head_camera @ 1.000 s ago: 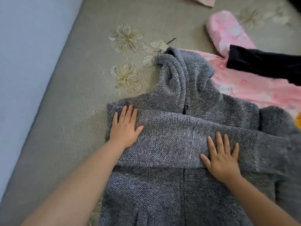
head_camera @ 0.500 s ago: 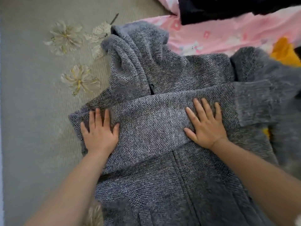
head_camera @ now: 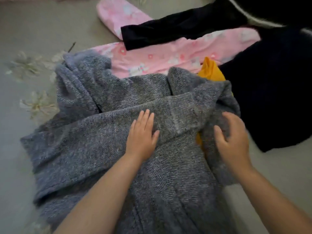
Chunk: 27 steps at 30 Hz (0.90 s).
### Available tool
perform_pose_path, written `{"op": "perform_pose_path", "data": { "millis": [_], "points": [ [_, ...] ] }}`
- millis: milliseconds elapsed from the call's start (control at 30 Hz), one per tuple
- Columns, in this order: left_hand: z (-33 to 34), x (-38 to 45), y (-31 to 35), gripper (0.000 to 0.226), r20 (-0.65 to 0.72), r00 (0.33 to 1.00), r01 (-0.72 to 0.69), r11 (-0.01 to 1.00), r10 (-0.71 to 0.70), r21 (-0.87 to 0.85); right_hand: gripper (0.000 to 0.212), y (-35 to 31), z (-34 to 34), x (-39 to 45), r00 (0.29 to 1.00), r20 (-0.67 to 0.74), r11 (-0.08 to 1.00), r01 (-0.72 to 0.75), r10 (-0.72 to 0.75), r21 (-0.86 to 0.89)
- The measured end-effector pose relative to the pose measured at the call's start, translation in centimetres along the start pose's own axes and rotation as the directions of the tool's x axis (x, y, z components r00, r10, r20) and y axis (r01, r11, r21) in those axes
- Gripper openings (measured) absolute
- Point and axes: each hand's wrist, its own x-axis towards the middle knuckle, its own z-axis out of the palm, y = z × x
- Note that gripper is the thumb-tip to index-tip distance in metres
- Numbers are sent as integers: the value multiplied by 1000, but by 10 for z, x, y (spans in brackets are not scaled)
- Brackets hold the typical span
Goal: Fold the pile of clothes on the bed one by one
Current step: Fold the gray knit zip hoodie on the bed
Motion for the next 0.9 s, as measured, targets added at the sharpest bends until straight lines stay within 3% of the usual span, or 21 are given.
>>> {"op": "perform_pose_path", "data": {
  "millis": [67,133,200,300,433,633,733,833,900],
  "points": [
    [15,7,24,60,35,999,-17,999,18,-29,63,43,-19,8,967,60,961,-239,249,-139],
    [25,9,38,60,56,998,25,1000,-24,-9,72,73,-20,14,873,199,892,-416,446,-176],
    [30,10,47,59,36,997,63,998,-64,23,48,91,-17,23,828,273,871,-477,490,-117],
    [26,11,57,58,-2,999,52,999,-52,16,22,101,-30,38,862,206,883,-468,463,-24],
    [17,16,81,58,15,1000,6,999,-7,44,17,107,-93,61,937,-82,940,-339,340,30],
    [11,41,138,52,245,963,45,965,-111,259,27,94,-197,118,896,-405,979,-203,184,-2],
    [-2,42,148,52,265,958,56,979,-108,198,26,62,-206,118,908,-408,995,73,-91,-61],
    [-24,20,129,52,68,989,126,986,-133,107,23,19,-185,106,854,-345,919,382,-390,-92],
    [-41,-10,100,51,-32,974,225,974,-224,34,18,-17,-158,93,792,-266,830,553,-550,-72]
  ]
}}
